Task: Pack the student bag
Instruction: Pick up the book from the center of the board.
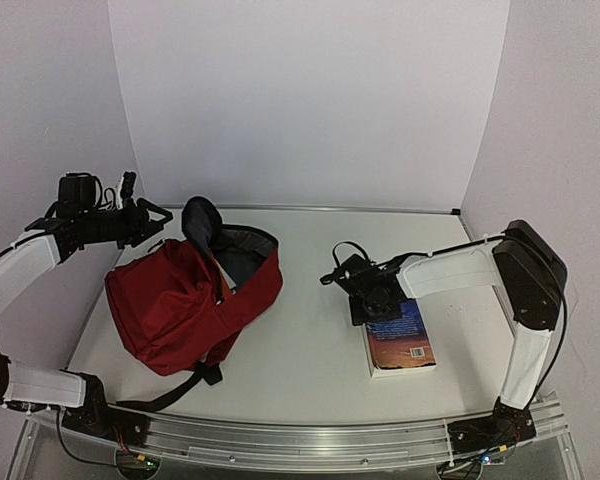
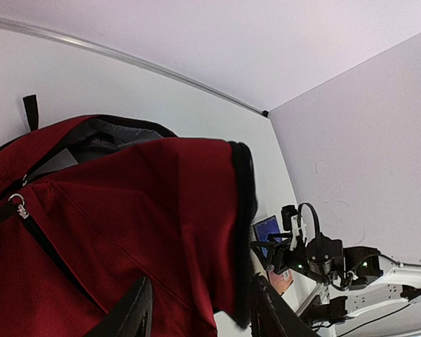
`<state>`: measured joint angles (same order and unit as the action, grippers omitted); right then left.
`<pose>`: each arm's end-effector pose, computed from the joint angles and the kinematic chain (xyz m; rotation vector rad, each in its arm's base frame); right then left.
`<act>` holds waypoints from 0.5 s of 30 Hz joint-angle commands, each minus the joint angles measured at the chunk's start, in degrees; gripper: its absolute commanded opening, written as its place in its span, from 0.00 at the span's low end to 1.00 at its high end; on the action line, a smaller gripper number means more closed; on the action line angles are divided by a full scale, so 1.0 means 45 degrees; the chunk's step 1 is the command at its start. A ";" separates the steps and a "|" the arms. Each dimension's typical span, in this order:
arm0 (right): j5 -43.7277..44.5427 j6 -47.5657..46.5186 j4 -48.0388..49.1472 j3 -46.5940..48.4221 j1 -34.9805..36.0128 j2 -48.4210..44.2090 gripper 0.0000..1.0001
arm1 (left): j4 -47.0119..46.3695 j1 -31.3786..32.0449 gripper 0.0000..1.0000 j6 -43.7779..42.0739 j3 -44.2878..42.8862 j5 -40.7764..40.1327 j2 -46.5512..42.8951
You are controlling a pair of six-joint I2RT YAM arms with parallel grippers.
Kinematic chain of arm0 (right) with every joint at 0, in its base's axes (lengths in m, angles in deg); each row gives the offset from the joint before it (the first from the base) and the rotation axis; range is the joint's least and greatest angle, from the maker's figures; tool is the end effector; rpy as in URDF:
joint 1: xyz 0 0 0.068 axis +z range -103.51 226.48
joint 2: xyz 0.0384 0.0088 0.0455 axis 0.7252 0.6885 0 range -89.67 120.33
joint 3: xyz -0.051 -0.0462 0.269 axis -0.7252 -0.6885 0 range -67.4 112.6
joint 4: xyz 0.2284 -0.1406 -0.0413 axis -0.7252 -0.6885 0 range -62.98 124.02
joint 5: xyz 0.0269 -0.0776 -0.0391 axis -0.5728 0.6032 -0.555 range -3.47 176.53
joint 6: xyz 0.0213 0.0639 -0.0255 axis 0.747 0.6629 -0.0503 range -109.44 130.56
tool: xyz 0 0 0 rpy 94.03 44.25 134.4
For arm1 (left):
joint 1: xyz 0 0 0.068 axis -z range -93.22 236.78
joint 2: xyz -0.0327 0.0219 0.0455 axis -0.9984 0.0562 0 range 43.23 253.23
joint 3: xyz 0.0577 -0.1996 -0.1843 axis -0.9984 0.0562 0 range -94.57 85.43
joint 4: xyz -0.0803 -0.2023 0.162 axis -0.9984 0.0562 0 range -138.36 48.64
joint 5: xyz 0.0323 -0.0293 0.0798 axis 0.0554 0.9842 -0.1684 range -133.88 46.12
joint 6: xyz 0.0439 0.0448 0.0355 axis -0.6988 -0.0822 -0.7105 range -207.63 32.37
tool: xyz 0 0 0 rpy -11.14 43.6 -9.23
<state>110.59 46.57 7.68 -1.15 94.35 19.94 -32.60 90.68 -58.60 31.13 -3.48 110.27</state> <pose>0.2742 0.2669 0.1147 -0.1700 2.5969 -0.1010 0.2791 -0.0578 0.3065 -0.0079 2.1121 -1.0759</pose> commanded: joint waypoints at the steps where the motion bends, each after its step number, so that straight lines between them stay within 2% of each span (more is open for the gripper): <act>1: -0.0122 0.0123 -0.0096 0.0164 -0.0166 0.0548 0.59 | 0.0712 -0.0079 0.55 -0.0467 -0.0266 0.0298 -0.1084; 5: -0.0266 0.0120 0.0048 -0.0024 -0.0298 0.0512 0.46 | 0.1126 -0.0004 0.65 -0.0288 -0.0256 0.0345 -0.1411; 8: -0.0765 0.0128 0.0442 -0.0243 -0.0404 0.0243 0.35 | 0.1129 0.0526 0.67 0.0006 -0.0201 -0.0040 -0.1609; 15: -0.2012 0.0373 0.1510 -0.0867 -0.0740 -0.0677 0.03 | 0.0649 0.3535 0.70 0.0735 -0.0568 -0.1842 -0.1185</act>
<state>108.13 47.04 12.71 -2.03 92.72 18.44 -28.23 101.34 -57.57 31.13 -7.35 104.45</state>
